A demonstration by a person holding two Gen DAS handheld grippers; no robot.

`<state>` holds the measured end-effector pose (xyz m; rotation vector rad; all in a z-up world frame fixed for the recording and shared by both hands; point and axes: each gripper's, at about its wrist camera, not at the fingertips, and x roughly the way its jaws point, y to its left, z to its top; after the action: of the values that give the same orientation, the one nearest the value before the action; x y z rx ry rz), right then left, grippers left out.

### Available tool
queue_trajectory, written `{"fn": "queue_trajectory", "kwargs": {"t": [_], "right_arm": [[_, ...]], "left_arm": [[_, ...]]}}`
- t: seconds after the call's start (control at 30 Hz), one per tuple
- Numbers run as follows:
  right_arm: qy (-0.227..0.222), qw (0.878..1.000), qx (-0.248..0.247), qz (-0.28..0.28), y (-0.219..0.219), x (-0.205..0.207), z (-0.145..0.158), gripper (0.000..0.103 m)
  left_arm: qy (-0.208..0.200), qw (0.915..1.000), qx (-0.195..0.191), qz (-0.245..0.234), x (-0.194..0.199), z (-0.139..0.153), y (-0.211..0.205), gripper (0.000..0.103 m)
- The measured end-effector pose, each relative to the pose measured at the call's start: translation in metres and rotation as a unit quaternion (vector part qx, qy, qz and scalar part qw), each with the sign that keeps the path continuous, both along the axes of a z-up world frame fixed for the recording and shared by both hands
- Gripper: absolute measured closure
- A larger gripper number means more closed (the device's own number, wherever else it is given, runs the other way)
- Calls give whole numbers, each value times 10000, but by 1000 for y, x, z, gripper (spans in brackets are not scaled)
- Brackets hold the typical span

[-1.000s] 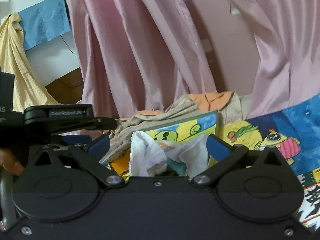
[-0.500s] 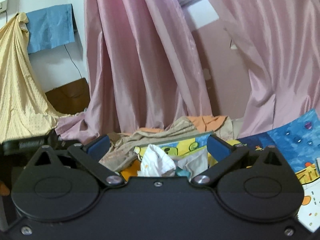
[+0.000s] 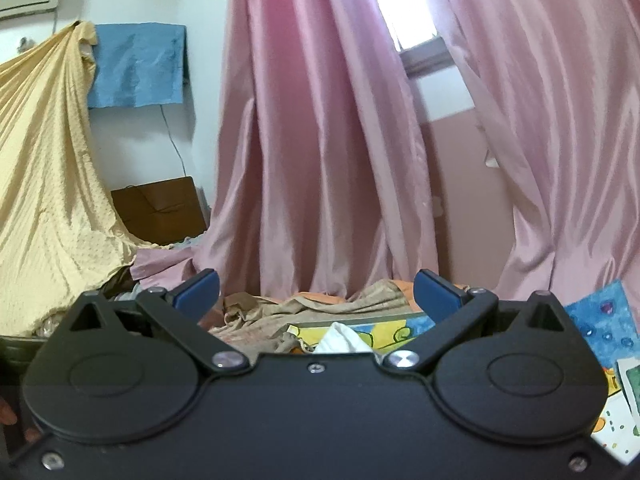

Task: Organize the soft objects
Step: 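Lift both tools away and move them toward the white mitt and black socks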

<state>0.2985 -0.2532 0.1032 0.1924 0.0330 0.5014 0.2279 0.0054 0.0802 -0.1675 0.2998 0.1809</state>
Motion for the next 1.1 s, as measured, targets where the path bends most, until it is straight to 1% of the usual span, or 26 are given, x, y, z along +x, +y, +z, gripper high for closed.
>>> {"fn": "queue_trajectory", "kwargs": {"t": [0.13, 0.2, 0.3, 0.37, 0.47, 0.53, 0.6, 0.63, 0.67, 0.8, 0.9, 1.0, 1.1], "right_arm": [[-88, 9999, -122, 80, 24, -4, -4, 0], [-78, 9996, -112, 263, 29, -9, -8, 0], [133, 9980, 20, 622, 39, -9, -19, 0], [263, 9969, 6, 738, 46, -8, -27, 0], [408, 9957, -210, 808, 60, -20, -38, 0], [562, 9940, -350, 871, 72, -18, -47, 0], [749, 9920, -440, 921, 80, -18, -57, 0], [836, 9907, -477, 959, 83, -19, -61, 0], [916, 9895, -523, 984, 82, -10, -64, 0], [1080, 9855, -810, 1028, 98, -14, -75, 0], [1173, 9821, -964, 1115, 112, -13, -81, 0], [1236, 9787, -1137, 1185, 121, -19, -86, 0], [1332, 9751, -1268, 1243, 129, -27, -100, 0]], "left_arm": [[-135, 9995, 266, -123, -16, -7, 3, 3], [-165, 9989, 390, -202, -23, -13, 5, 2], [-167, 9981, 506, -301, -33, -23, 10, 1], [-147, 9980, 511, -336, -39, -33, 15, 1], [-69, 9986, 408, -342, -51, -51, 24, 1], [155, 9988, 206, -406, -52, -61, 30, 1], [283, 9978, 65, -592, -51, -65, 34, 1], [285, 9973, 83, -668, -52, -65, 36, 1], [291, 9967, 94, -753, -53, -66, 37, 1], [480, 9945, -44, -931, -51, -74, 45, 1], [593, 9938, -217, -915, -48, -85, 53, 1], [734, 9930, -460, -801, -43, -92, 63, 1], [820, 9920, -632, -717, -39, -95, 70, 1]]}}
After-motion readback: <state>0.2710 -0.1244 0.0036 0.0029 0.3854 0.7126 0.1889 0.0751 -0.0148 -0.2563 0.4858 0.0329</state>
